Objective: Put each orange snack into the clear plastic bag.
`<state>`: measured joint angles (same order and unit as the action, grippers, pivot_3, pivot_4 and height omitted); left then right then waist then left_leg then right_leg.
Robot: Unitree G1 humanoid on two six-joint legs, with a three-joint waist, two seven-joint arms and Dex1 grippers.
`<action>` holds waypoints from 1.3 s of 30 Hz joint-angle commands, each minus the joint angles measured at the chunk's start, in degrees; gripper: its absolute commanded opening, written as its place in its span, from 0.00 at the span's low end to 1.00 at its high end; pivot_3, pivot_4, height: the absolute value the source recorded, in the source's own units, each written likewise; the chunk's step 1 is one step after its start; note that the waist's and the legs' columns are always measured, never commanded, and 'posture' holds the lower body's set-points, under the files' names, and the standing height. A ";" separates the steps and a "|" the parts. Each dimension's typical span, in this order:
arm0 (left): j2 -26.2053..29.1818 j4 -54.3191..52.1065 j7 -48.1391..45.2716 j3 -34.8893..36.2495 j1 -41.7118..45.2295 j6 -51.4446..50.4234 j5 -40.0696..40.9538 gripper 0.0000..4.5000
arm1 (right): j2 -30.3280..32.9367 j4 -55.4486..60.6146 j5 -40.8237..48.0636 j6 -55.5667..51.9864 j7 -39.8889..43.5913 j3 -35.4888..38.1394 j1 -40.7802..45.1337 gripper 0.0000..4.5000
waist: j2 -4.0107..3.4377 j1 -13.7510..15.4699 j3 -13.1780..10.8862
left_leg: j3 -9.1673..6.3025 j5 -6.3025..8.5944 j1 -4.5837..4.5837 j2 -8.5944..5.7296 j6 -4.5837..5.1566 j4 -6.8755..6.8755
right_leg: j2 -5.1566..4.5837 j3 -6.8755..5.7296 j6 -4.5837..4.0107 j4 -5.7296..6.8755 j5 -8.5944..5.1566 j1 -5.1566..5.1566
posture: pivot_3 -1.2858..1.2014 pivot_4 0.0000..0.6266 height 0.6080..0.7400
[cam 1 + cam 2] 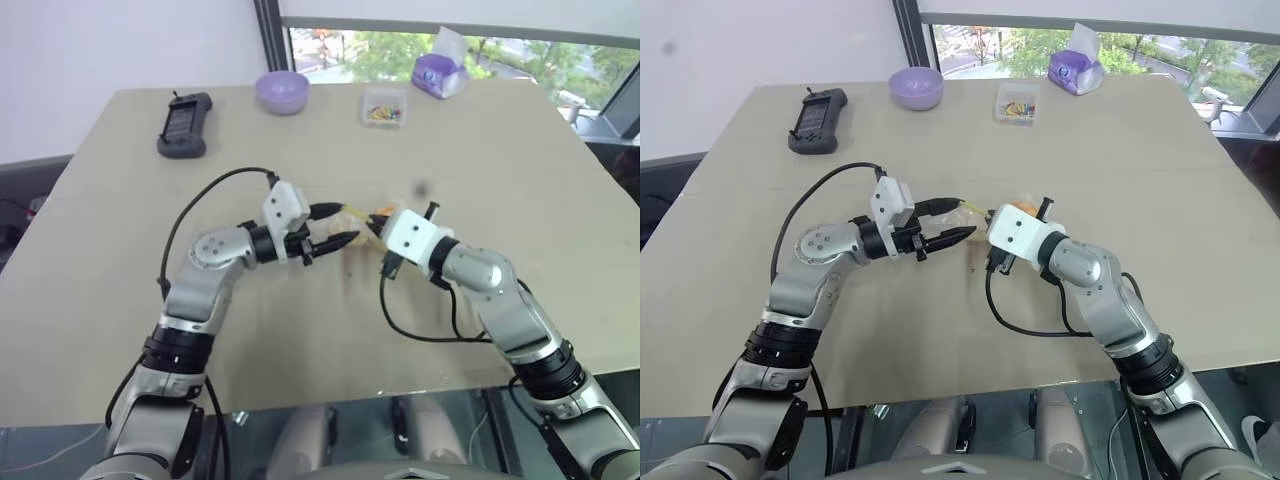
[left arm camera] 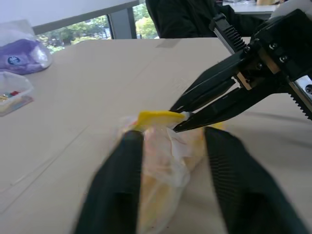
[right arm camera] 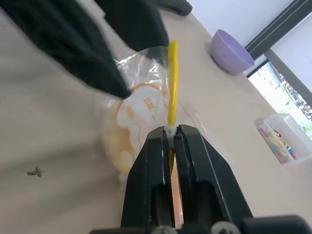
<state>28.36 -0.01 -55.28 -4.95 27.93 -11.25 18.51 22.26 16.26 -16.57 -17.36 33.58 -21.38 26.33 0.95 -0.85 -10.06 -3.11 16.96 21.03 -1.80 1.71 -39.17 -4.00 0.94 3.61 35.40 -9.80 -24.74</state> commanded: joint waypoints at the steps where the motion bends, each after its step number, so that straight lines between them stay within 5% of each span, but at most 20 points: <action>1: 1.43 -1.93 -0.77 0.98 1.55 2.15 -0.64 0.59 | 0.20 1.32 0.24 0.83 0.24 1.01 0.62 0.00 | 0.00 -0.01 0.00 | 0.01 0.00 0.00 0.00 0.00 0.00 | 0.00 0.00 0.00 0.00 0.00 0.00 | 0.52 0.24 1.00; 10: 1.58 1.08 -0.55 -2.01 5.07 8.49 -7.17 0.59 | 0.04 0.79 -0.51 3.14 -0.35 0.09 -0.42 0.00 | 0.00 0.06 0.00 | 0.01 0.00 0.02 -0.01 -0.01 0.00 | 0.00 -0.01 0.00 -0.03 0.00 0.01 | 0.52 0.24 1.00; 13: 1.84 2.50 -1.25 -2.95 5.68 10.24 -8.56 0.40 | 0.39 3.14 -1.06 3.25 -0.49 -0.05 -2.50 0.00 | 0.00 0.03 0.00 | 0.01 0.00 0.02 0.00 -0.01 0.04 | 0.00 -0.01 0.00 -0.06 0.00 0.00 | 0.52 0.24 1.00; 17: 1.93 3.86 -1.84 -3.70 6.12 11.61 -10.04 0.01 | 0.47 4.88 -1.73 3.09 -0.31 0.09 -3.71 0.00 | 0.00 0.05 0.00 | 0.02 0.00 0.05 -0.01 0.00 0.04 | 0.00 0.00 0.01 -0.08 0.00 -0.01 | 0.52 0.24 1.00; 26: 2.39 1.77 -5.88 -2.30 5.18 7.81 -4.87 0.01 | 0.49 5.91 -2.08 2.47 -0.11 0.28 -4.06 0.00 | 0.00 0.00 0.00 | 0.01 0.00 0.05 0.00 0.00 0.04 | 0.00 -0.01 0.01 -0.08 0.00 -0.01 | 0.52 0.24 1.00; 30: 3.78 1.33 -7.39 -1.73 5.79 5.25 -3.43 0.24 | 0.34 5.58 -2.06 2.41 -0.06 0.30 -3.55 0.00 | 0.00 0.00 0.00 | -0.02 0.00 0.05 0.01 0.01 0.04 | 0.02 -0.03 0.01 -0.07 0.00 -0.01 | 0.52 0.24 1.00; 34: 4.75 1.76 -8.77 -2.43 6.76 4.96 -3.86 0.62 | 0.05 5.11 -2.01 2.35 0.03 0.25 -2.92 0.00 | 0.00 0.00 0.00 | -0.01 0.01 0.05 0.00 0.01 0.04 | 0.01 -0.02 0.01 -0.07 0.00 -0.01 | 0.52 0.24 1.00; 39: 4.47 4.98 -9.66 -3.96 8.60 7.28 -6.29 0.62 | -0.41 4.63 -2.05 2.20 0.05 0.13 -2.38 0.00 | 0.00 0.03 0.00 | -0.01 0.00 0.05 0.00 0.01 0.04 | 0.02 -0.03 0.01 -0.07 0.00 -0.01 | 0.52 0.24 1.00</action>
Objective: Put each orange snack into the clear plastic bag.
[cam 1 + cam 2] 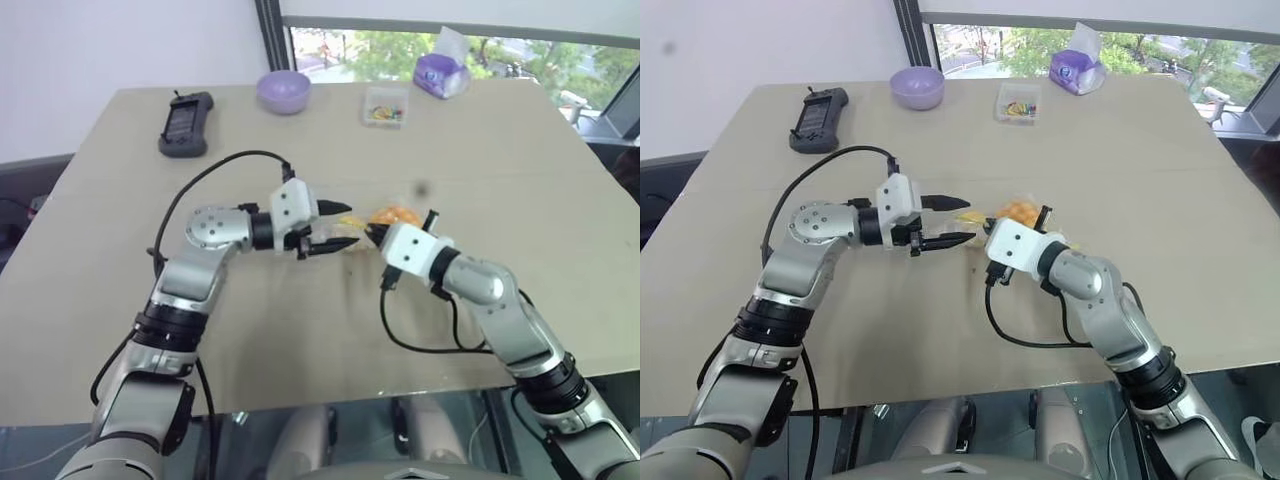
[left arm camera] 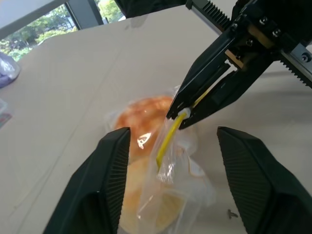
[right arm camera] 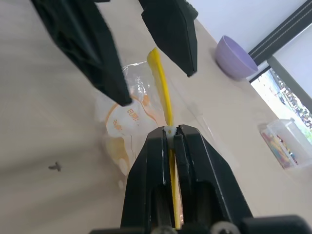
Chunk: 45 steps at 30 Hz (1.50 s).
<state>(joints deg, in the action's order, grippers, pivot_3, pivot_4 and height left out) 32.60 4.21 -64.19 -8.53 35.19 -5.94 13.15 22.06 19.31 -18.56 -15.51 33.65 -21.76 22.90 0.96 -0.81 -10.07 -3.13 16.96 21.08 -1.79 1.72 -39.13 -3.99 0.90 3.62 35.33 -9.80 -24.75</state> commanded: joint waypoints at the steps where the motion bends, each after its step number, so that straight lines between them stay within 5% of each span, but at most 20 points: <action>1: 0.01 1.57 -0.65 -0.79 1.67 2.54 -1.61 0.62 | -0.27 1.51 -0.11 0.36 -0.04 0.47 1.08 0.00 | 0.00 0.00 0.00 | 0.01 0.00 0.00 0.00 0.00 0.00 | 0.00 0.00 0.00 0.00 0.00 0.00 | 0.52 0.24 1.00; 5: -0.87 4.60 -0.68 -1.59 2.87 4.44 -3.20 0.57 | -0.41 1.41 -0.36 0.38 -0.10 0.26 1.13 0.00 | 0.00 0.00 0.00 | 0.02 0.00 0.00 -0.01 0.00 0.00 | 0.00 0.01 0.00 0.00 0.00 0.00 | 0.52 0.24 1.00; 7: -1.02 5.50 -1.13 -1.92 3.08 5.49 -3.70 0.44 | -0.43 1.43 -0.50 0.44 -0.14 0.20 1.08 0.00 | 0.00 0.00 0.00 | 0.01 0.00 0.01 -0.01 0.00 0.00 | 0.00 0.00 0.00 0.00 0.00 -0.01 | 0.52 0.24 1.00; 11: -2.13 6.55 -0.85 -1.63 3.75 6.24 -3.35 0.01 | -0.37 1.65 -0.71 0.56 -0.02 0.27 0.86 0.00 | 0.00 0.00 0.00 | 0.02 0.00 0.01 -0.01 0.00 0.00 | 0.00 0.01 0.00 0.00 0.00 -0.01 | 0.52 0.24 1.00; 45: -3.56 -4.82 4.08 5.27 -1.84 0.35 5.34 0.01 | 10.57 -2.26 1.83 -0.91 -1.22 8.69 -5.53 0.00 | 0.01 0.02 0.00 | 0.02 0.00 0.03 0.00 0.01 -0.02 | -0.01 0.02 0.00 0.02 0.00 -0.02 | 0.52 0.24 1.00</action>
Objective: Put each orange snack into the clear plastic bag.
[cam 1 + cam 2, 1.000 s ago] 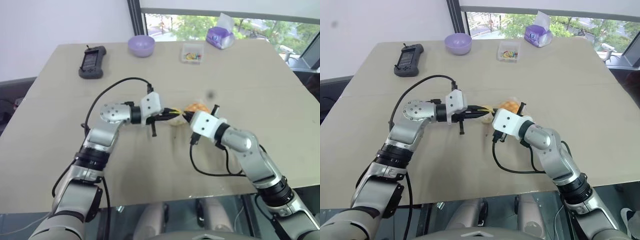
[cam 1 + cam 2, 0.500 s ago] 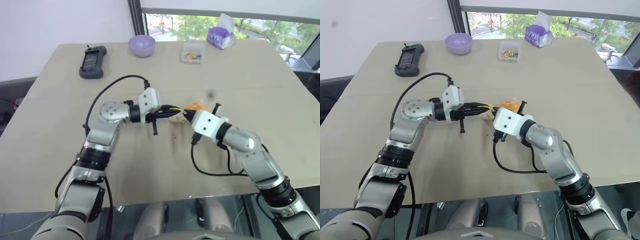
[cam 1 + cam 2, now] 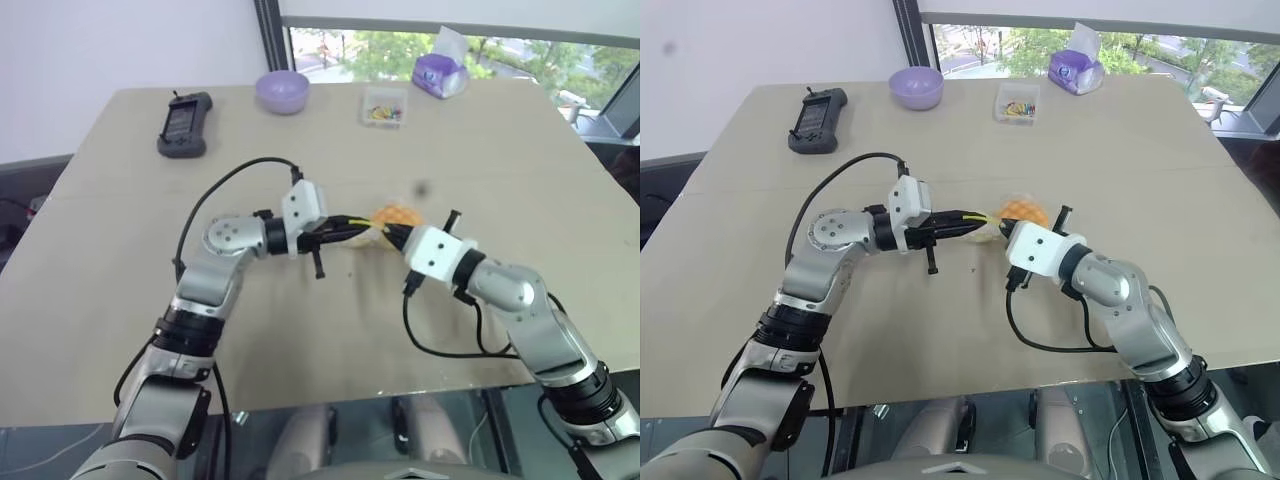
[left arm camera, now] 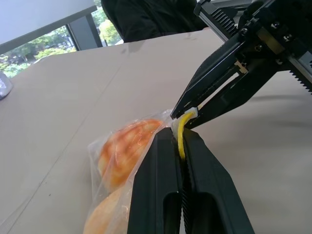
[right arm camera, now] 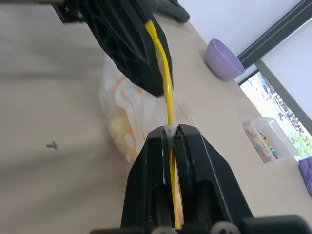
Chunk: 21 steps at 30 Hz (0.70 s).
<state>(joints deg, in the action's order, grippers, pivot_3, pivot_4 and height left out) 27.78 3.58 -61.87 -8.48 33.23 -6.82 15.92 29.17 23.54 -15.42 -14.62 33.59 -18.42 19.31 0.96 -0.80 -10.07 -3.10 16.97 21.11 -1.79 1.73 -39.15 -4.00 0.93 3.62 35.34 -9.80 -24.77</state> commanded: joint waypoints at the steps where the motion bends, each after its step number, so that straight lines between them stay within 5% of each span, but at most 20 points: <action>1: 1.31 -4.46 1.87 5.24 -0.09 1.20 2.57 0.01 | 3.84 -7.53 -1.22 -1.43 -1.41 5.57 -1.84 0.00 | 0.00 0.01 0.00 | 0.00 0.00 0.00 0.00 0.00 0.00 | 0.00 0.00 0.00 -0.02 0.00 0.00 | 0.52 0.24 1.00; 17: 1.84 -6.65 2.51 5.07 -1.46 0.15 2.61 0.01 | 3.70 -6.20 2.49 3.30 -1.11 8.49 -3.33 0.00 | 0.02 0.06 -0.02 | 0.04 0.00 0.02 0.01 0.00 0.01 | -0.01 0.02 0.00 -0.06 0.00 0.01 | 0.52 0.24 1.00; 21: 3.09 -5.84 0.46 4.39 1.26 -0.85 2.43 0.27 | 2.66 0.36 6.48 -0.10 1.90 8.80 -2.58 0.00 | 0.02 0.01 -0.02 | 0.03 0.00 0.02 0.02 0.00 0.01 | -0.01 0.02 0.00 -0.06 0.00 0.00 | 0.52 0.24 1.00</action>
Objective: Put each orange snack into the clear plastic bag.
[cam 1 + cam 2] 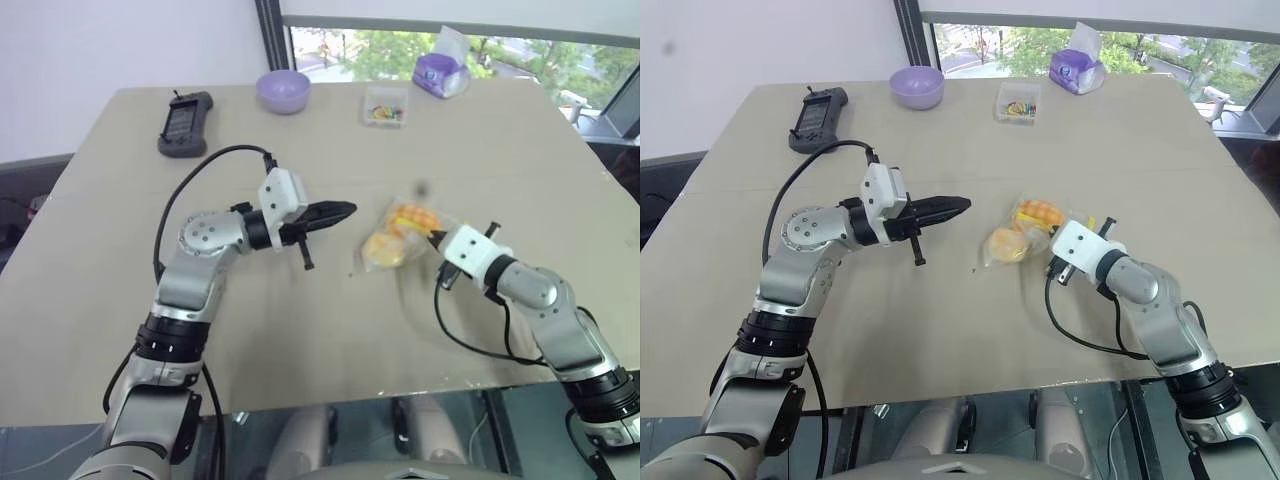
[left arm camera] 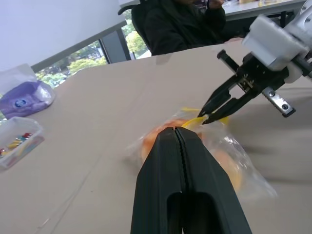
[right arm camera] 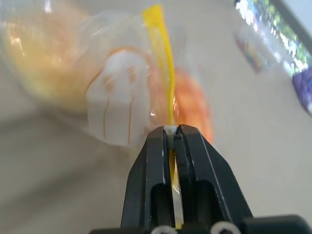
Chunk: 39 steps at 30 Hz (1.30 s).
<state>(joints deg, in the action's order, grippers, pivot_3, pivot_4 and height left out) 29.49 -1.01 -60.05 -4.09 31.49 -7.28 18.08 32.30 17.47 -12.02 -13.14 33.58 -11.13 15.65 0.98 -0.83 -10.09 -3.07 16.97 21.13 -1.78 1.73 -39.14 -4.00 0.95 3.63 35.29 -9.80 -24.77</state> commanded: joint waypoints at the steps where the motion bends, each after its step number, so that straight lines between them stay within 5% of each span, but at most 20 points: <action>1: 1.92 -0.59 -2.20 -0.52 4.45 -0.34 -0.26 0.38 | -0.60 7.76 3.76 -2.70 2.59 1.39 1.40 0.00 | 0.01 0.06 -0.01 | -0.02 0.00 0.00 0.00 0.00 0.00 | 0.00 -0.01 0.00 0.01 0.00 0.00 | 0.52 0.24 1.00; 2: 2.42 0.23 -3.07 -1.21 6.12 -0.41 -0.82 0.47 | -0.77 8.84 4.33 -3.84 3.11 1.29 1.81 0.00 | 0.01 0.07 -0.01 | -0.05 0.00 0.01 0.00 0.00 -0.01 | 0.01 -0.04 0.00 0.01 0.00 0.01 | 0.52 0.24 1.00; 20: 2.17 17.31 -15.71 -9.08 20.23 8.97 -8.14 0.47 | -2.26 9.56 3.01 -7.09 4.55 -3.55 8.13 0.00 | 0.01 0.02 -0.01 | 0.04 0.00 0.06 -0.02 0.01 -0.03 | 0.03 -0.05 0.00 0.00 -0.01 -0.01 | 0.52 0.24 1.00; 23: 0.48 19.92 -15.51 -9.13 21.63 10.32 -8.66 0.29 | -2.65 9.48 2.60 -7.24 4.32 -4.03 8.61 0.00 | 0.01 0.14 -0.01 | 0.04 0.00 0.11 -0.03 0.01 -0.05 | 0.02 -0.08 0.00 -0.02 0.00 -0.02 | 0.52 0.24 1.00; 26: -0.13 20.73 -16.13 -9.16 21.78 11.20 -9.01 0.01 | -2.99 9.64 2.23 -7.59 4.10 -4.44 8.81 0.00 | 0.01 0.01 -0.01 | 0.04 0.01 0.14 -0.03 0.02 -0.07 | 0.02 -0.08 0.01 -0.03 0.00 -0.03 | 0.52 0.24 1.00; 39: 0.62 13.79 -16.40 -7.37 17.64 12.58 -6.77 0.01 | -2.22 9.38 -2.24 -8.80 2.68 -4.34 7.25 0.00 | 0.01 -0.02 -0.01 | -0.02 0.01 0.19 -0.02 0.03 -0.06 | 0.02 -0.06 0.01 0.00 0.00 -0.12 | 0.52 0.24 1.00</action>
<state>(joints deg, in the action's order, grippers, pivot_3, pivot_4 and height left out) 29.53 16.77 -76.23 -13.45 49.27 4.01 9.24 29.22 25.94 -13.02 -21.37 37.11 -16.02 23.29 0.99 -0.84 -10.09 -3.09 16.98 21.32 -1.80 1.75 -39.20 -3.98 0.90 3.63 35.28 -9.80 -24.90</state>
